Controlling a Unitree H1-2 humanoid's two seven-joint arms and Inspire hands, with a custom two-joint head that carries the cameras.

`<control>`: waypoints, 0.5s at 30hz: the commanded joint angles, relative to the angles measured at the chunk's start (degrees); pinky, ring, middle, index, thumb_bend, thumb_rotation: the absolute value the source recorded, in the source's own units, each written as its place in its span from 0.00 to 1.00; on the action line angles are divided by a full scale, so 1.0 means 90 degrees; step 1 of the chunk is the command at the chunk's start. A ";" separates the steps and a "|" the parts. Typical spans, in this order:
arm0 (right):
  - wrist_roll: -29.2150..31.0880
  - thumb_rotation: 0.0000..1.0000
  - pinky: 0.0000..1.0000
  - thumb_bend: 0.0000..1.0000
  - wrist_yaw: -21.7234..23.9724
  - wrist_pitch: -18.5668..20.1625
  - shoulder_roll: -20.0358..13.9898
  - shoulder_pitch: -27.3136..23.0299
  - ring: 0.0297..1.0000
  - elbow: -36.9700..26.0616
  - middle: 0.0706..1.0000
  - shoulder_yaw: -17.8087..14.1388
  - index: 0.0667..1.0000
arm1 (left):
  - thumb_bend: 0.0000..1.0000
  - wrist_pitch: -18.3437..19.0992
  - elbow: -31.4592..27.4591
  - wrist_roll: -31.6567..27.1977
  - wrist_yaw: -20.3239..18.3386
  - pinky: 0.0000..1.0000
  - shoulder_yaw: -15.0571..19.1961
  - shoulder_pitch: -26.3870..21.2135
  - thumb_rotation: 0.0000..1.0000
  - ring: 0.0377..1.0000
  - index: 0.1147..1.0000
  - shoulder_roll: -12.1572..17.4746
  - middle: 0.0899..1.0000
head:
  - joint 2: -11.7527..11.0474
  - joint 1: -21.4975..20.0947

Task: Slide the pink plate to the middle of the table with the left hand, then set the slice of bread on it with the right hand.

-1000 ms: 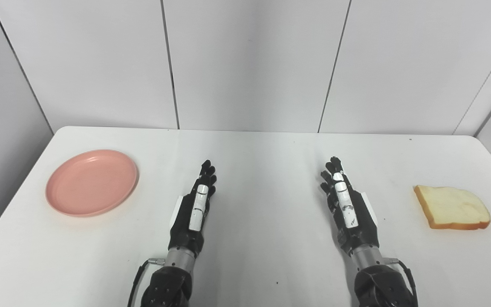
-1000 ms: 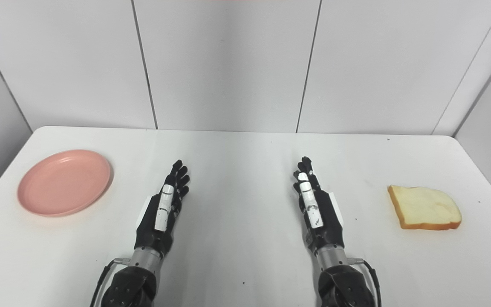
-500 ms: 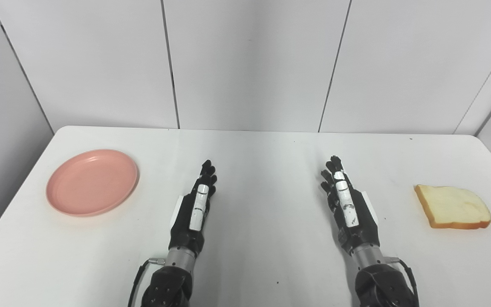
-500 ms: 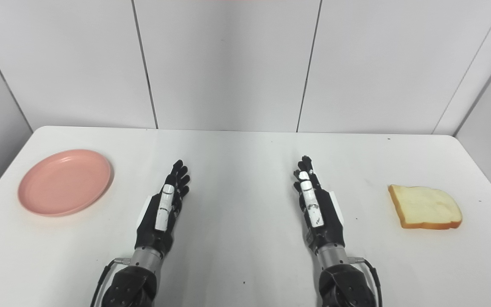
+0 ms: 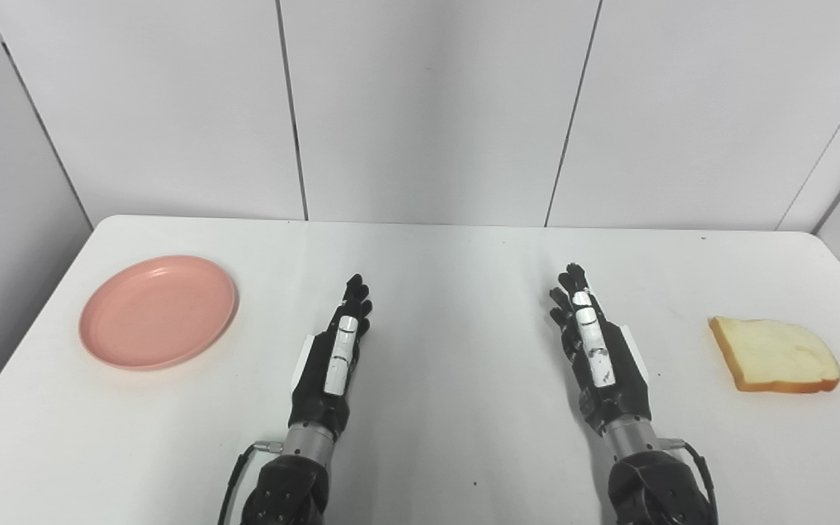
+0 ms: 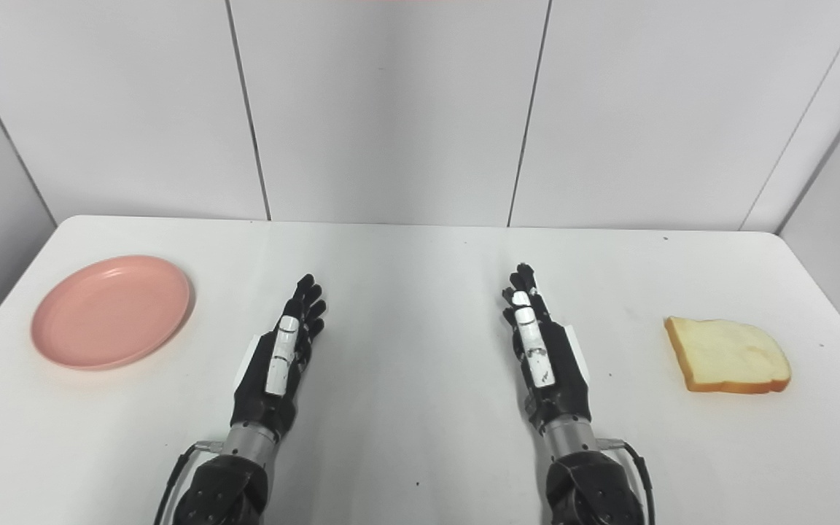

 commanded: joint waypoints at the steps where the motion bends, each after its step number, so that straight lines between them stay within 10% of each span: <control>1: 0.0006 0.89 1.00 0.63 0.0026 -0.0034 -0.0021 -0.0202 0.98 -0.0163 0.99 0.0003 0.99 | 0.67 -0.0152 -0.0108 0.0072 -0.0027 1.00 -0.0027 -0.0124 1.00 0.98 0.95 0.0019 0.99 | -0.0013 0.0006; 15: 0.0021 0.87 1.00 0.61 0.0008 -0.0202 0.0013 -0.0191 0.97 -0.0084 0.98 -0.0043 0.98 | 0.65 -0.0172 -0.0267 0.0017 -0.0037 1.00 0.0015 -0.0108 1.00 0.98 0.94 0.0029 0.97 | -0.0245 0.0095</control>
